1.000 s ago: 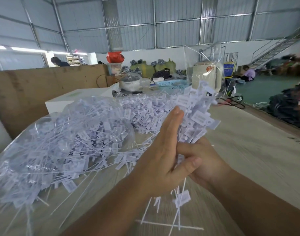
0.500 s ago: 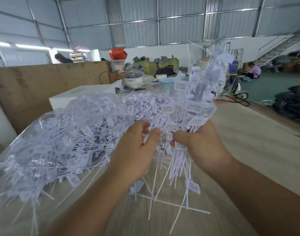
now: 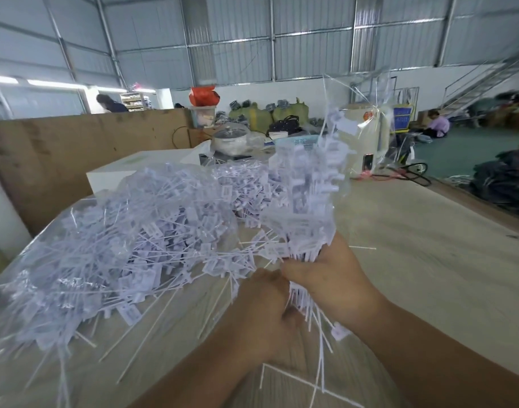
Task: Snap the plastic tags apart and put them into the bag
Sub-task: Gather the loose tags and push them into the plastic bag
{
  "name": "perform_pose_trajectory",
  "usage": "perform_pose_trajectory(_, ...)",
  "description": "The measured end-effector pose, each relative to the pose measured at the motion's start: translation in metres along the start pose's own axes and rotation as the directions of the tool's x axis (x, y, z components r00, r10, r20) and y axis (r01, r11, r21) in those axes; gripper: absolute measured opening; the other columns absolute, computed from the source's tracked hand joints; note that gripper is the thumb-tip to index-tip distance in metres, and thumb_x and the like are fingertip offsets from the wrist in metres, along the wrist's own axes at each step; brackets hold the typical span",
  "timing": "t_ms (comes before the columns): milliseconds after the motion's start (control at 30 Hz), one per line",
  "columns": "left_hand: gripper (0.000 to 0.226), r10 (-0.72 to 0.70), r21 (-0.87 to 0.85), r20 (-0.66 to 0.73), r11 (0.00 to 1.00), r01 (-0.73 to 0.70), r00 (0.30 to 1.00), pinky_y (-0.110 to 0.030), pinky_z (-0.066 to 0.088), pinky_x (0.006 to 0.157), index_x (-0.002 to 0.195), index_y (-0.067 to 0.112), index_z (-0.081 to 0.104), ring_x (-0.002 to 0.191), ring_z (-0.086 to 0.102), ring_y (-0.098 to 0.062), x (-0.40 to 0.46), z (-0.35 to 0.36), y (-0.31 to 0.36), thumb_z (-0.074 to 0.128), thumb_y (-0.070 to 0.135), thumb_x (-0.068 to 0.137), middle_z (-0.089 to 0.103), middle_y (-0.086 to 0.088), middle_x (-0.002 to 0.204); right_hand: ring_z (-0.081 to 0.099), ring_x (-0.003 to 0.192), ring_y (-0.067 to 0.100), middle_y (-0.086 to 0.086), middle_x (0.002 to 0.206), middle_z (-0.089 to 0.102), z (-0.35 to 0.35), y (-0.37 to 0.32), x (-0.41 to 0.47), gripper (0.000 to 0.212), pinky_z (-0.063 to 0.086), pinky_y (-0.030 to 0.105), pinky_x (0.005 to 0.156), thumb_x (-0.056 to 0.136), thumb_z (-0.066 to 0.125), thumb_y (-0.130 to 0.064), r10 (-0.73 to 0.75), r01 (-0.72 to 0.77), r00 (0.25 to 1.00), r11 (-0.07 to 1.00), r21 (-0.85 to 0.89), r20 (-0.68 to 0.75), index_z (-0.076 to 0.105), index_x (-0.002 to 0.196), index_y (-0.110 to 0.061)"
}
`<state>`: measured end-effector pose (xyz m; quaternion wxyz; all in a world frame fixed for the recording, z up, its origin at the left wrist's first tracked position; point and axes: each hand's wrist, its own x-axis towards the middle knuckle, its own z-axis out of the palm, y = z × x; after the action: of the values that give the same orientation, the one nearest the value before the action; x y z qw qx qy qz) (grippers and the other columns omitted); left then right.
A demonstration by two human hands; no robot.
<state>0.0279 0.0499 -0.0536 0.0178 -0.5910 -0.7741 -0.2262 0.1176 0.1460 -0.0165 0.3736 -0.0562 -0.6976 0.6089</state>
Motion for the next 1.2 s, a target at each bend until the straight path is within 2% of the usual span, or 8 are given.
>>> perform_pose_trajectory(167,0.054,0.003,0.117,-0.067,0.993,0.005,0.998,-0.031,0.029,0.105,0.136,0.022,0.049,0.123,0.037,-0.018,0.002,0.002,0.003,0.054,0.03,0.083,0.048,0.005,0.129,0.068,0.102,0.026,0.012,0.106,0.07,0.0,-0.001,0.001,0.057,0.054,0.052,0.089,0.067,0.061,0.018,-0.001,0.001,1.0,0.999,-0.044,-0.008,0.058,0.118,-0.007)
perform_pose_trajectory(400,0.038,-0.119,-0.234,-0.052,0.967,0.103,0.992,-0.024,0.041,0.08,0.088,0.042,0.053,0.094,0.049,0.0,-0.007,-0.027,0.011,0.049,0.065,0.058,0.052,0.022,0.094,0.064,0.069,0.024,0.02,0.085,0.066,-0.003,-0.01,0.004,0.05,0.052,0.035,0.055,0.064,0.052,0.023,-0.012,0.013,1.0,1.0,0.028,-0.015,0.055,0.109,0.001)
perform_pose_trajectory(467,0.046,-0.144,-0.265,-0.062,0.956,0.123,0.988,-0.022,0.042,0.07,0.087,0.044,0.048,0.088,0.052,0.002,-0.008,-0.026,0.018,0.06,0.071,0.052,0.053,0.021,0.091,0.062,0.062,0.035,0.024,0.081,0.064,0.0,-0.014,0.004,0.048,0.051,0.041,0.049,0.063,0.051,0.022,-0.026,0.026,1.0,0.999,0.026,-0.01,0.054,0.107,0.004)
perform_pose_trajectory(600,0.056,-0.15,-0.43,0.051,0.889,0.157,0.987,-0.03,0.052,0.086,0.105,0.04,0.053,0.104,0.056,-0.003,-0.002,-0.027,0.026,0.071,0.052,0.053,0.058,0.014,0.108,0.063,0.081,0.047,0.031,0.092,0.063,0.002,-0.018,0.007,0.05,0.053,0.052,0.059,0.061,0.053,0.016,-0.068,0.068,0.998,0.998,-0.008,0.013,0.055,0.11,0.003)
perform_pose_trajectory(733,0.053,-0.089,-0.575,0.2,0.795,0.191,0.976,0.0,0.043,0.067,0.102,0.046,0.049,0.093,0.052,0.024,0.002,-0.039,0.022,0.074,0.039,0.056,0.058,0.027,0.107,0.062,0.07,0.033,0.025,0.086,0.063,-0.002,-0.021,0.011,0.051,0.049,0.043,0.059,0.06,0.054,0.01,-0.072,0.072,0.997,0.997,-0.014,0.031,0.058,0.11,0.003)
perform_pose_trajectory(833,0.068,-0.103,-0.612,0.236,0.756,0.23,0.966,0.009,0.034,0.071,0.102,0.054,0.044,0.098,0.039,0.036,0.003,-0.039,0.026,0.088,0.046,0.052,0.054,0.042,0.107,0.062,0.071,0.023,0.016,0.082,0.063,-0.004,-0.021,0.014,0.051,0.048,0.035,0.061,0.059,0.056,0.011,-0.057,0.056,0.998,0.998,0.007,0.024,0.056,0.11,0.006)
perform_pose_trajectory(1033,0.022,-0.218,-0.641,0.157,0.719,0.268,0.963,-0.013,0.036,0.041,0.08,0.025,0.06,0.042,0.051,0.004,0.012,-0.021,0.036,0.075,0.013,0.068,0.059,0.014,0.057,0.067,0.093,0.037,0.025,0.099,0.067,-0.004,-0.023,0.012,0.05,0.055,0.044,0.076,0.063,0.056,0.011,-0.104,0.104,0.994,0.995,-0.009,0.027,0.062,0.111,-0.001)
perform_pose_trajectory(1200,0.01,-0.282,-0.688,0.063,0.683,0.246,0.957,-0.025,0.04,0.053,0.066,0.011,0.064,0.05,0.057,-0.013,0.012,-0.012,0.043,0.063,0.007,0.075,0.06,0.0,0.053,0.067,0.077,0.021,0.009,0.082,0.069,-0.002,-0.024,0.012,0.044,0.052,0.029,0.065,0.066,0.055,0.012,-0.081,0.081,0.996,0.997,-0.005,0.029,0.063,0.108,0.0)
